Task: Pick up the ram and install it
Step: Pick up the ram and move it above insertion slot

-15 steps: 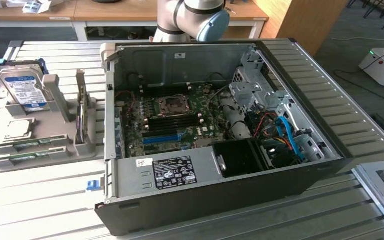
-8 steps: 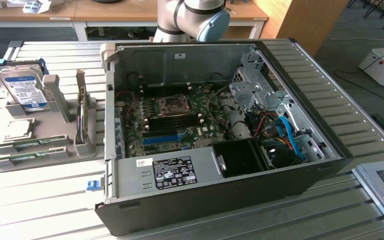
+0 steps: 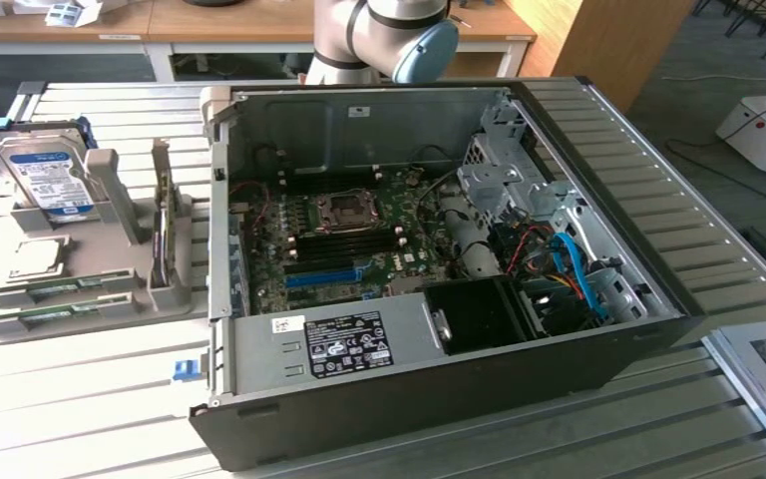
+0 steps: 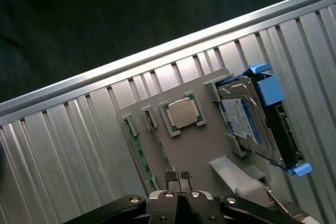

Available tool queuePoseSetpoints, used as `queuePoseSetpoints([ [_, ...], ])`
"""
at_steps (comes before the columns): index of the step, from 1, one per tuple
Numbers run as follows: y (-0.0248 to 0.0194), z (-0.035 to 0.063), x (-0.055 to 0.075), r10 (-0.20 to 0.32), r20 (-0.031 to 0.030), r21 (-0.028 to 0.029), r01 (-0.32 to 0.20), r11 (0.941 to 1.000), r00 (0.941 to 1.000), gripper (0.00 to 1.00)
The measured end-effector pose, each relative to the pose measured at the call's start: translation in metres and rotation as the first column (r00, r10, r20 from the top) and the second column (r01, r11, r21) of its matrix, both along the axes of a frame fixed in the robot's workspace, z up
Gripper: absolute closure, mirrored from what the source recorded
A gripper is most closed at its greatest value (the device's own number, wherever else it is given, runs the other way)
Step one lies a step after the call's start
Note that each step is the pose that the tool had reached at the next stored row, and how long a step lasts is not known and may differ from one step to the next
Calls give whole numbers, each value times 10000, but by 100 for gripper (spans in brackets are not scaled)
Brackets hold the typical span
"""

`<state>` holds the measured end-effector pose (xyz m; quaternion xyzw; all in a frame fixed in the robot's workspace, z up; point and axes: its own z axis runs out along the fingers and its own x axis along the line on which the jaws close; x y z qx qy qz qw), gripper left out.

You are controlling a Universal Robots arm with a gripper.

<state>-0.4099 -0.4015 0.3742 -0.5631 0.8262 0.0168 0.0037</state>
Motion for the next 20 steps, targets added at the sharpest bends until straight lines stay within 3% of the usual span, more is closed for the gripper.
queuePoseSetpoints([
  [9, 0, 0, 0, 736, 0, 0, -736, 9973, 9973, 90],
  [20, 0, 0, 0, 1616, 0, 0, -1616, 9869, 9869, 90],
])
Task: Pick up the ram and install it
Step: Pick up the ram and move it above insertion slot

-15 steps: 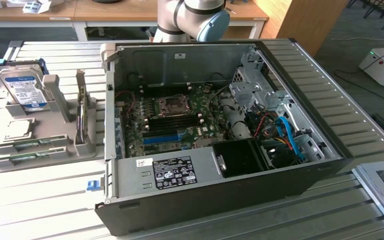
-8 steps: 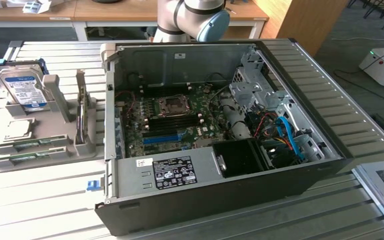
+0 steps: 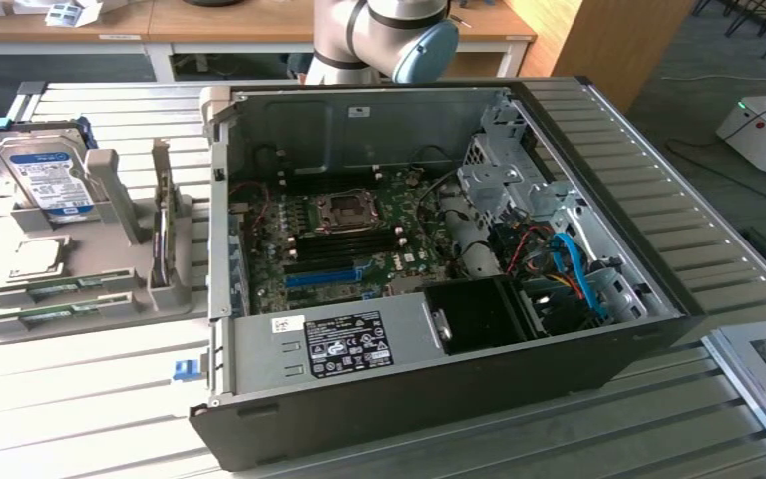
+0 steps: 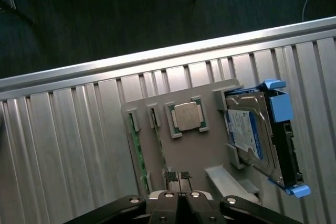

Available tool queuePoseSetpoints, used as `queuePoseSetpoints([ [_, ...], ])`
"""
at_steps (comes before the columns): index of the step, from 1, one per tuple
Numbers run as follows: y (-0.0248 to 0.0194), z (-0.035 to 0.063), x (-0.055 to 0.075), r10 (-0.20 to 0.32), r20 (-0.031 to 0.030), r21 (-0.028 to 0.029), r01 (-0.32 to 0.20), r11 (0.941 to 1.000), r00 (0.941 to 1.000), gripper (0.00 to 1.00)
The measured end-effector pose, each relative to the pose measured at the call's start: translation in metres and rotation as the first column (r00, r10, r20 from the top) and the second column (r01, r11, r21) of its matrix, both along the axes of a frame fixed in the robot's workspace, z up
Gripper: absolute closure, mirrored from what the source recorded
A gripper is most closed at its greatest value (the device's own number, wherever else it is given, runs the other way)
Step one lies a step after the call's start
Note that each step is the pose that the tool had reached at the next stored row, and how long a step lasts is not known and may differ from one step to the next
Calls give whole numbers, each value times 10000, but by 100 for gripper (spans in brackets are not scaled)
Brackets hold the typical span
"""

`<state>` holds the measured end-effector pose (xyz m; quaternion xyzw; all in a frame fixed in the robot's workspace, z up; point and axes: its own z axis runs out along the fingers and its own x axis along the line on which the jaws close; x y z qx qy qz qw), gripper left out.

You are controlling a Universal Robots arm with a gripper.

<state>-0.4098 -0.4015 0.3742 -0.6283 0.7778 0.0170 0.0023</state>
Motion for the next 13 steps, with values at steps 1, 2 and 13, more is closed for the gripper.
queuePoseSetpoints([
  [1, 0, 0, 0, 78, -1, 0, -78, 10000, 10000, 90],
  [2, 0, 0, 0, 158, 0, 0, -158, 9999, 9999, 90],
  [13, 0, 0, 0, 1220, 0, 0, -1220, 9925, 9925, 90],
])
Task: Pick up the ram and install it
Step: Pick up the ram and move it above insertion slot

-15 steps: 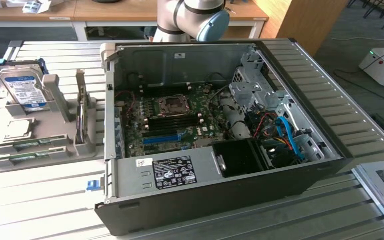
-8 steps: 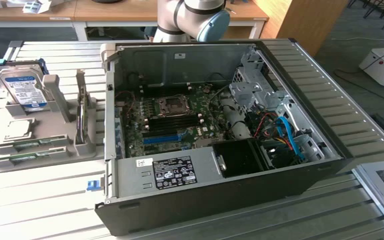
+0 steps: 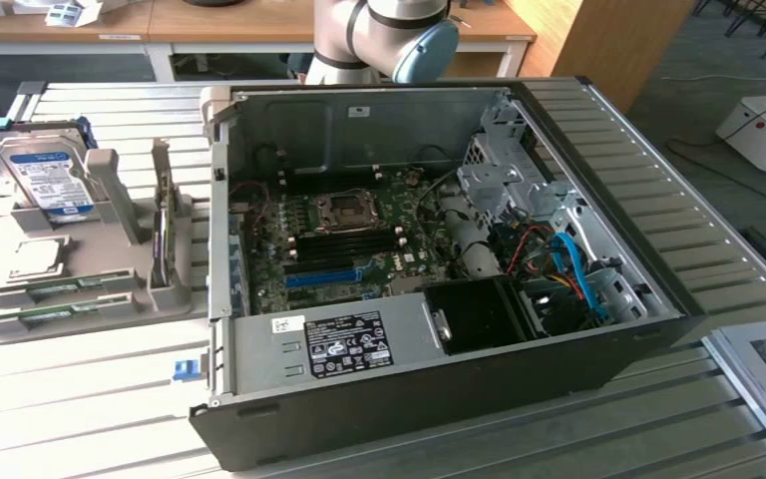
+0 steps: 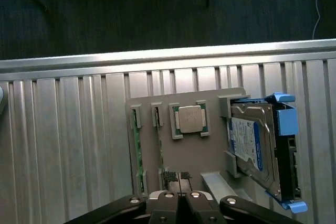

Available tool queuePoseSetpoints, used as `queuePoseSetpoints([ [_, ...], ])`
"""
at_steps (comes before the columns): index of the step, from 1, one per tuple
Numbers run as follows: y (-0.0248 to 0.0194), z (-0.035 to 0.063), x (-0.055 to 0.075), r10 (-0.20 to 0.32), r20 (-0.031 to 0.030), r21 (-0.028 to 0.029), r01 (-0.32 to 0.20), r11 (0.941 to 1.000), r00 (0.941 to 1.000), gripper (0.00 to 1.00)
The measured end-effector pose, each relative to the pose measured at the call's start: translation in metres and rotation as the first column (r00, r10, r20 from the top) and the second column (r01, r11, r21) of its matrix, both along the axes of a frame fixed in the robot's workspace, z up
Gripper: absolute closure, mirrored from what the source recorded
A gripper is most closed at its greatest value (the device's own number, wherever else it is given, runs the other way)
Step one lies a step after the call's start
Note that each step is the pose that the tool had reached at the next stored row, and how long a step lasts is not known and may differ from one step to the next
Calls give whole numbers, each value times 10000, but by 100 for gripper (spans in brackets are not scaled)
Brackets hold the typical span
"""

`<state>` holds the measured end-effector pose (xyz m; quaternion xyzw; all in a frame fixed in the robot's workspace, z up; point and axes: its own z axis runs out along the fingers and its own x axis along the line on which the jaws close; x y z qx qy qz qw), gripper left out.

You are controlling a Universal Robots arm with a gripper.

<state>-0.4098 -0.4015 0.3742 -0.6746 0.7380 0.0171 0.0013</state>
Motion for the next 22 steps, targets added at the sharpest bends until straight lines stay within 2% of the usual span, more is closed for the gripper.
queuePoseSetpoints([
  [5, 0, 0, 0, 517, 0, 1, -517, 9987, 9987, 90],
  [11, 0, 0, -1, 1101, 0, 0, -1101, 9939, 9939, 90],
  [19, 0, -2, 0, 1140, 0, 0, -1140, 9935, 9935, 90],
  [22, 0, -6, -3, 1184, 23, -2, -1184, 9930, 9930, 90],
])
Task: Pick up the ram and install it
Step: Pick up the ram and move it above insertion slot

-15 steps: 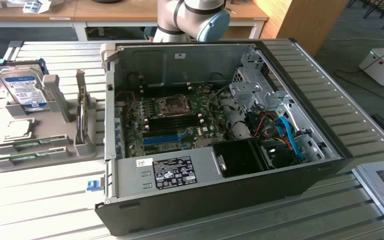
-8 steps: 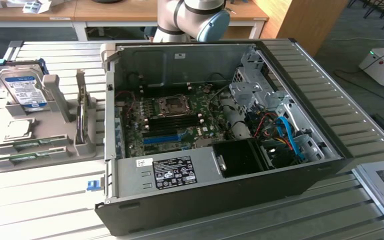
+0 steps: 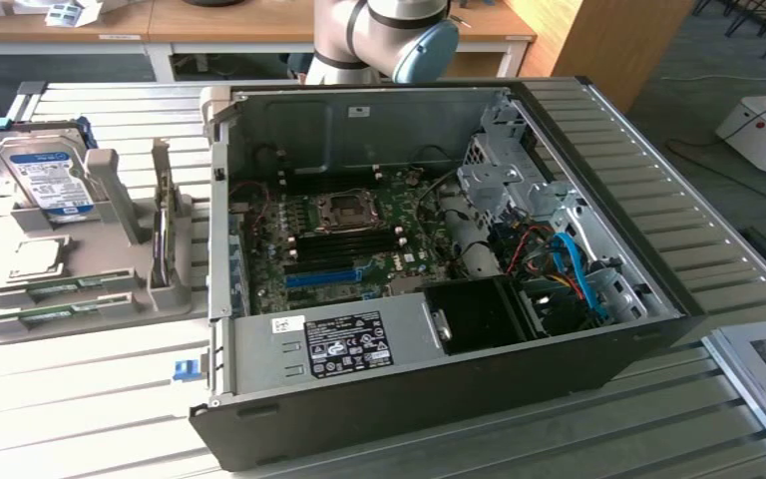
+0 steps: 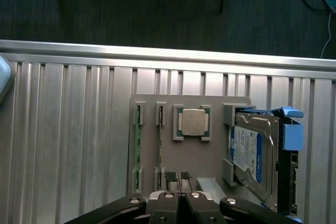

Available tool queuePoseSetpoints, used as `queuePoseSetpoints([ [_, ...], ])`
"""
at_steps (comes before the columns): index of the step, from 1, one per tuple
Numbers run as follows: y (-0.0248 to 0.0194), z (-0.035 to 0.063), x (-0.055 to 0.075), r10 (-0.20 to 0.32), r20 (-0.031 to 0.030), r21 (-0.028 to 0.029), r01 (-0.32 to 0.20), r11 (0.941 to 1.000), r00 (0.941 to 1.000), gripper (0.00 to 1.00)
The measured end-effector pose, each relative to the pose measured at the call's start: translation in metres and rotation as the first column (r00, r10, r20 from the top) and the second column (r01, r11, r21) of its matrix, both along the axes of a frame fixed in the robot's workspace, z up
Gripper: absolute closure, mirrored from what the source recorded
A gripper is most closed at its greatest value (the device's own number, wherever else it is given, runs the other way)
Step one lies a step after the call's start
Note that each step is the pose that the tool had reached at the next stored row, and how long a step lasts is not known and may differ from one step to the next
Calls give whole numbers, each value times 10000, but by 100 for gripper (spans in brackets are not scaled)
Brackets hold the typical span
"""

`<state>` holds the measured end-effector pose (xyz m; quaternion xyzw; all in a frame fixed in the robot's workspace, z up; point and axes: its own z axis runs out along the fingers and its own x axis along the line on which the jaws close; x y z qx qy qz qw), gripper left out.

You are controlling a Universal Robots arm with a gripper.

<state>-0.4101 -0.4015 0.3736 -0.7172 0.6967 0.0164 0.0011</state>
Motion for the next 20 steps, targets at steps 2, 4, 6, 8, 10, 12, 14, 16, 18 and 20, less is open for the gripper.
queuePoseSetpoints([
  [2, 0, -1, -3, 28, 25, 0, -28, 10000, 10000, 90],
  [4, 0, -2, -3, 36, 32, 1, -36, 10000, 10000, 90],
  [6, 0, -1, -4, 36, 32, 0, -36, 10000, 10000, 90],
  [8, 1, -1, -4, 36, 32, 0, -36, 10000, 10000, 90],
  [10, 0, -1, -4, 36, 32, 0, -36, 10000, 10000, 90],
  [12, 0, -4, -4, 36, 31, -1, -36, 10000, 10000, 90],
  [14, 1, -14, -4, 36, 33, 0, -36, 10000, 10000, 90],
  [16, 1, -28, -4, 36, 33, 0, -36, 10000, 10000, 90],
  [18, 0, -44, -4, 36, 32, -1, -36, 10000, 10000, 90],
  [20, 1, -54, -4, 36, 32, -1, -36, 10000, 10000, 90],
])
